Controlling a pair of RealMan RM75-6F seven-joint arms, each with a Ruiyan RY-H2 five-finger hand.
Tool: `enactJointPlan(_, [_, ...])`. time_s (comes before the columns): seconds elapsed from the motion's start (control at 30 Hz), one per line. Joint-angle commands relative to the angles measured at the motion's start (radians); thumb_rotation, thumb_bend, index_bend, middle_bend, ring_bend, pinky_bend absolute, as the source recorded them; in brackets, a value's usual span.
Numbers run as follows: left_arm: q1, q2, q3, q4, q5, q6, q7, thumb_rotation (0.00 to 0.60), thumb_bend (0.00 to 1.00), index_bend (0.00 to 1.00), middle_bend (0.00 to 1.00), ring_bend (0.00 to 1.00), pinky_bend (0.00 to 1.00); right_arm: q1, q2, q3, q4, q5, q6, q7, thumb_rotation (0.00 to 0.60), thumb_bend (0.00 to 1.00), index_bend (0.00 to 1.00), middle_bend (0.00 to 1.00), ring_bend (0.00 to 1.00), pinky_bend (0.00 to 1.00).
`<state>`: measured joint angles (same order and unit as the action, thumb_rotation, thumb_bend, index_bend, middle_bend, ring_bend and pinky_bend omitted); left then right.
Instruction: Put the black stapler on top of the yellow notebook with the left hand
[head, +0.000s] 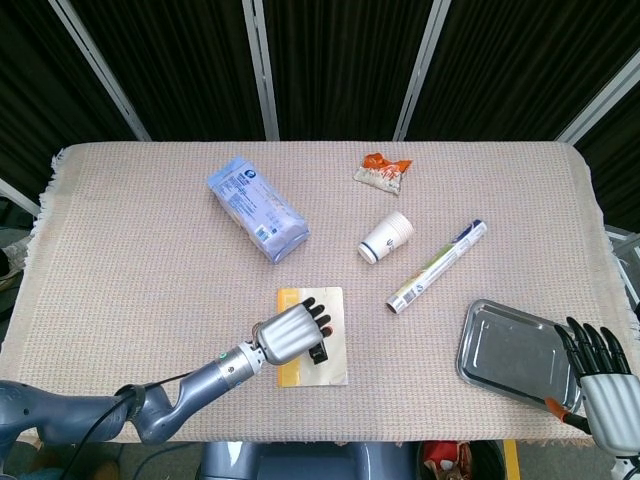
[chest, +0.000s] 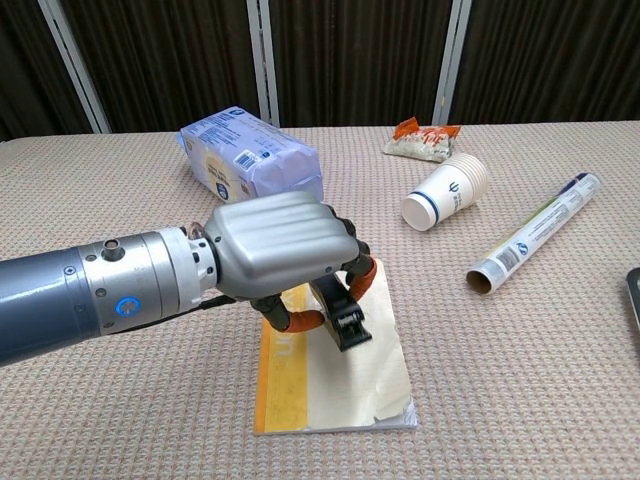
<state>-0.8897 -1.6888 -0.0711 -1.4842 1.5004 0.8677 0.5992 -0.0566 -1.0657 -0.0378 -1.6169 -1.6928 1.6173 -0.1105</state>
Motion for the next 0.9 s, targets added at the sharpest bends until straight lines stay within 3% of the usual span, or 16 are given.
enactJointPlan(0.03, [-0.003, 0.005, 0.002, -0.007, -0.019, -0.016, 0.009, 0.600, 0.34, 0.25, 0.27, 0.21, 0.30, -0.001, -0.002, -0.001, 0.002, -0.002, 0.001, 0.000, 0.600, 0.05, 0.00, 0.00, 0.00, 0.00])
enactJointPlan(0.3, [-0.008, 0.014, 0.003, -0.025, -0.047, -0.025, 0.032, 0.600, 0.24, 0.16, 0.23, 0.18, 0.28, -0.002, -0.002, 0.000, 0.001, -0.001, 0.002, 0.000, 0.600, 0.05, 0.00, 0.00, 0.00, 0.00])
enactJointPlan(0.53, [0.018, 0.050, -0.001, -0.066, -0.031, 0.045, 0.031, 0.600, 0.23, 0.03, 0.00, 0.00, 0.13, 0.001, -0.003, -0.001, 0.003, 0.004, -0.008, -0.004, 0.600, 0.05, 0.00, 0.00, 0.00, 0.00])
enactJointPlan(0.7, [0.122, 0.138, 0.008, -0.169, -0.041, 0.202, -0.002, 0.600, 0.22, 0.02, 0.00, 0.00, 0.08, 0.003, -0.001, -0.001, 0.004, 0.009, -0.015, 0.000, 0.600, 0.05, 0.00, 0.00, 0.00, 0.00])
enactJointPlan(0.9, [0.360, 0.268, 0.122, -0.292, -0.025, 0.504, 0.073, 0.600, 0.21, 0.02, 0.00, 0.00, 0.07, 0.011, 0.005, 0.003, 0.008, 0.025, -0.035, 0.020, 0.600, 0.05, 0.00, 0.00, 0.00, 0.00])
